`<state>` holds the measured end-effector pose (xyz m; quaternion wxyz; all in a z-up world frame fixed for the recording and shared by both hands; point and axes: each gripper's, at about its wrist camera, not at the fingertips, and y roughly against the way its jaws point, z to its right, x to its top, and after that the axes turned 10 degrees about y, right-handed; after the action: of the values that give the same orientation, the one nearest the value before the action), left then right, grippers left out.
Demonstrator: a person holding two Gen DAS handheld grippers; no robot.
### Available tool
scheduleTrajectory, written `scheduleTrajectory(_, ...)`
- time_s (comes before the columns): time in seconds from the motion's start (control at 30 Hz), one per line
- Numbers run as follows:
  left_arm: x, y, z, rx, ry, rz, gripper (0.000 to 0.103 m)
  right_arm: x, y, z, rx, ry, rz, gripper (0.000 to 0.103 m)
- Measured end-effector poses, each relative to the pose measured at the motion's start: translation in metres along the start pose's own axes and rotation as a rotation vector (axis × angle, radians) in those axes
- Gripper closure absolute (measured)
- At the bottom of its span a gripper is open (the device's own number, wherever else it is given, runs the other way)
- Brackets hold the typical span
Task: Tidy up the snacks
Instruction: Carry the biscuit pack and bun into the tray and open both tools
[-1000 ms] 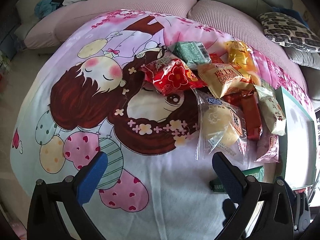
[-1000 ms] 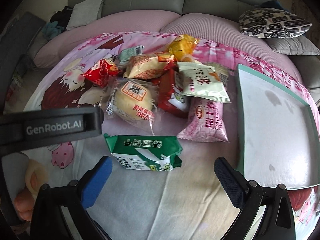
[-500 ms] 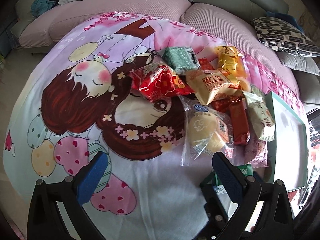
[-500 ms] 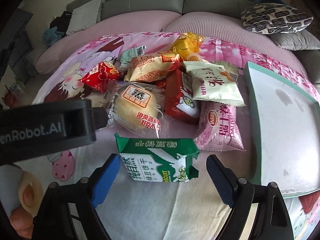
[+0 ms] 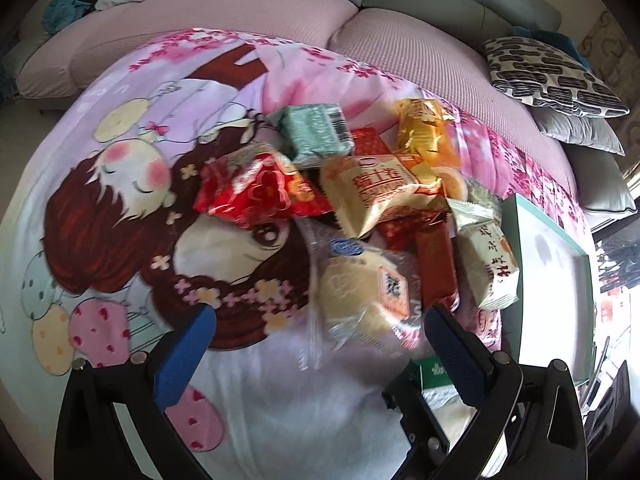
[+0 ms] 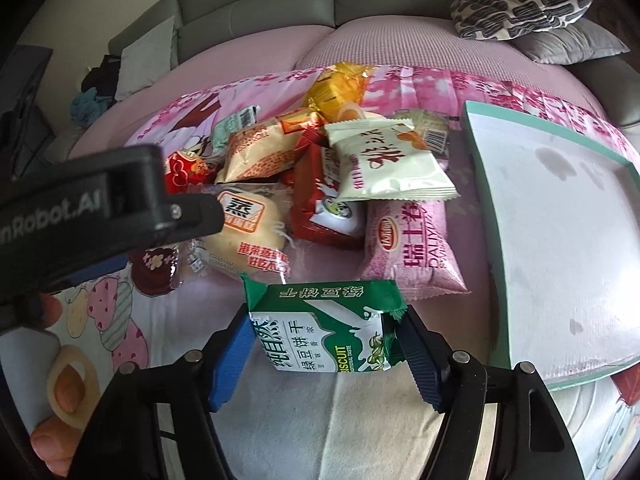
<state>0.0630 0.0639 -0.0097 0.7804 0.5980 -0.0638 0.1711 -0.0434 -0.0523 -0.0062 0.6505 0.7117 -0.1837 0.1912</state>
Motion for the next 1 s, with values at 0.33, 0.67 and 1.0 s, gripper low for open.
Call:
scheduleTrajectory(0.33,0.005,-0.03,0.018,-0.018,-0.024,-0.079,0.029,-0.001,0.002,0.011,-0.029,-0.025,-0.01,0.03)
scheduleTrajectory(0.67,0.003,-0.038,0.018,-0.055,-0.004,-0.11,0.049,-0.002,0.006,0.008,-0.058,-0.031,-0.013,0.03)
scheduleTrajectory(1.0,-0.003,-0.012,0.007,-0.027,-0.001,-0.09,0.051,-0.003,0.018,0.008,-0.055,-0.034,0.02,0.031)
